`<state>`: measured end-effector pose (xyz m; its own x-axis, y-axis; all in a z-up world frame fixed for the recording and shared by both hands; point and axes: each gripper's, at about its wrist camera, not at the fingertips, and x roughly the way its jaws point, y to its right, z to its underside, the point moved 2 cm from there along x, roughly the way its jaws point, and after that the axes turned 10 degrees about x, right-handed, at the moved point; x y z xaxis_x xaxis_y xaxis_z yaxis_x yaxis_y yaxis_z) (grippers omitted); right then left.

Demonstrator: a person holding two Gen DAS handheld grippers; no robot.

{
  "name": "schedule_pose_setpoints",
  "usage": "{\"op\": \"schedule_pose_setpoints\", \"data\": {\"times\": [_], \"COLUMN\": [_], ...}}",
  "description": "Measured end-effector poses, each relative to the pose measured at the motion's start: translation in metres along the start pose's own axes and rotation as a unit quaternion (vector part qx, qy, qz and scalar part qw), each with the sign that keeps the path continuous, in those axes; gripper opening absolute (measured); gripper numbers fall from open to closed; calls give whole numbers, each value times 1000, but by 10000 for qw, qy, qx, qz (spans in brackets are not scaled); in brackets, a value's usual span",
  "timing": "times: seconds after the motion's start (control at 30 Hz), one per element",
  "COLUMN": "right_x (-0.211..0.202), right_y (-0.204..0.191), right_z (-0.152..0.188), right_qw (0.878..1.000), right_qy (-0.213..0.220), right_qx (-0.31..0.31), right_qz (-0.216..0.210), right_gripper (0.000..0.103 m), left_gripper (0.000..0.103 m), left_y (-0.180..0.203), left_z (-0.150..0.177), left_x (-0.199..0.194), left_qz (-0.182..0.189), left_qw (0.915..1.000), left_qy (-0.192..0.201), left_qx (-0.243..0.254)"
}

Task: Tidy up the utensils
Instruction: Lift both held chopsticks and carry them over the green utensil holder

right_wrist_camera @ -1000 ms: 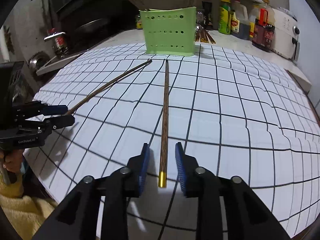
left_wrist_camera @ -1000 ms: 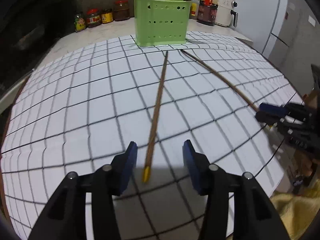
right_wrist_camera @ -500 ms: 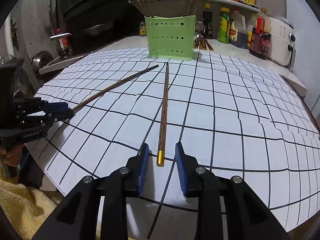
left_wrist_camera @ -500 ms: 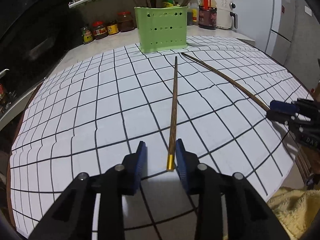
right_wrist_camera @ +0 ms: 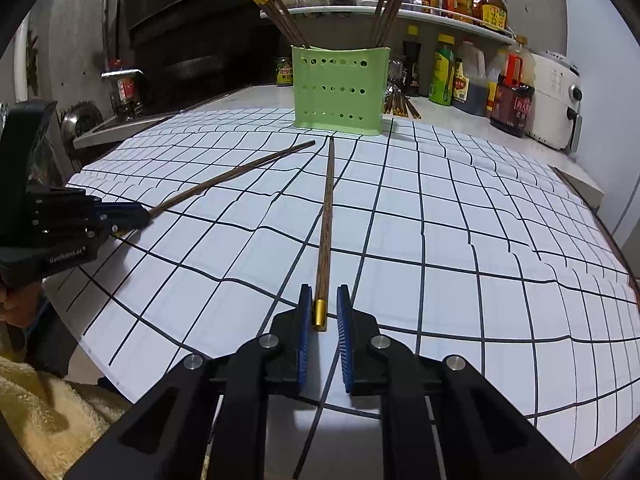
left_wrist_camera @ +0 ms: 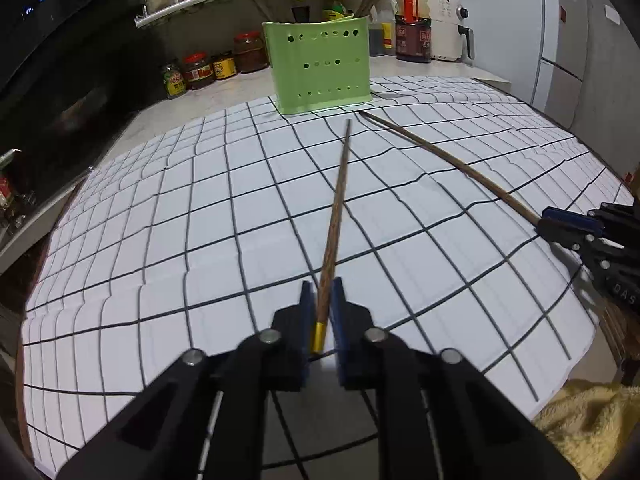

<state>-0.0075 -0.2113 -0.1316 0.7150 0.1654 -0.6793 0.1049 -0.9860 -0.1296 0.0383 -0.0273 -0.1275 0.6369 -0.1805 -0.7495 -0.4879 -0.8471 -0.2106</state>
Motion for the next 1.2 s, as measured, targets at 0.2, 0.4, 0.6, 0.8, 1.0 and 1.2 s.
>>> {"op": "schedule_pose_setpoints", "data": {"times": [0.2, 0.4, 0.6, 0.8, 1.0, 1.2], "right_x": [-13, -56, -91, -108, -114, -106], "right_y": [7, 10, 7, 3, -3, -9], "right_z": [-12, -50, -103, -148, -170, -183], "right_qw": [9990, 9945, 9870, 9831, 9832, 9853], "right_qy": [66, 743, 1362, 1614, 1675, 1625], "right_qx": [356, 533, 557, 520, 399, 240], "right_qz": [-276, -509, -642, -697, -603, -474], "right_gripper": [7, 7, 7, 7, 7, 7], "left_gripper": [7, 7, 7, 7, 7, 7], "left_y": [-16, -45, -70, -85, -89, -92], "left_z": [-5, -28, -62, -86, -91, -96], "left_x": [-20, -76, -118, -135, -136, -130], "left_qz": [108, -16, -55, -111, -128, -74], "left_qw": [9991, 9898, 9767, 9702, 9691, 9708], "left_qy": [297, 1269, 1988, 2249, 2300, 2239], "left_qx": [-275, -642, -811, -899, -885, -857]}}
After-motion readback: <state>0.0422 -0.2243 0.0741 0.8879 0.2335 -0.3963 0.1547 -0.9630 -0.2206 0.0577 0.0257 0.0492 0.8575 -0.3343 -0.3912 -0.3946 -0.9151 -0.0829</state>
